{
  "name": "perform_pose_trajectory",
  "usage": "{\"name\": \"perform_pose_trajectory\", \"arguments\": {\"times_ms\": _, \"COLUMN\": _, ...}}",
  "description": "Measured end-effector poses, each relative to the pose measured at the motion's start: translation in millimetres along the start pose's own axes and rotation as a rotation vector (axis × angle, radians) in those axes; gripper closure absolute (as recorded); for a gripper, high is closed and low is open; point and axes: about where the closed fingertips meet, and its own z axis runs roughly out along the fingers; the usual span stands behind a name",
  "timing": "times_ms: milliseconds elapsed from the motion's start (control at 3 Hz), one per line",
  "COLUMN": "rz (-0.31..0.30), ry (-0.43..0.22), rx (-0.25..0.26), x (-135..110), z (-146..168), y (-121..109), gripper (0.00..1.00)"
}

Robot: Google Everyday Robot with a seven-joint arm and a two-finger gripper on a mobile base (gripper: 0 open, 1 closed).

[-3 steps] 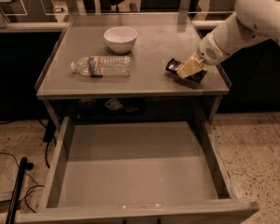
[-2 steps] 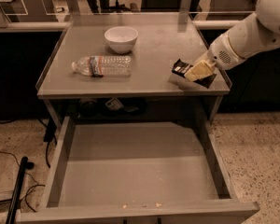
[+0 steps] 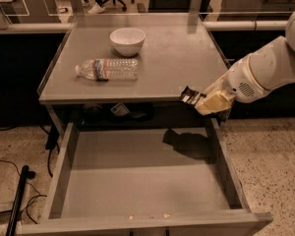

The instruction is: Place rxbar chocolate into top drawer

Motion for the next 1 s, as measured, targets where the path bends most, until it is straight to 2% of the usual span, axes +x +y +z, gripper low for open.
{"name": "perform_pose_trajectory", "arguments": {"times_ms": 333, "rz": 0.000, "ry": 0.000, "rx": 0.000, "x": 0, "z": 0, "y": 0, "gripper": 1.00}}
{"name": "perform_pose_trajectory", "arguments": {"times_ms": 667, "rz": 0.001, "ry": -0.022, "rx": -0.012, "x": 5, "z": 11, "y": 10, "gripper": 1.00}}
{"name": "perform_pose_trajectory", "arguments": {"times_ms": 1000, "rz": 0.033, "ry": -0.078, "rx": -0.045, "x": 21, "z": 41, "y": 37, "gripper": 1.00}}
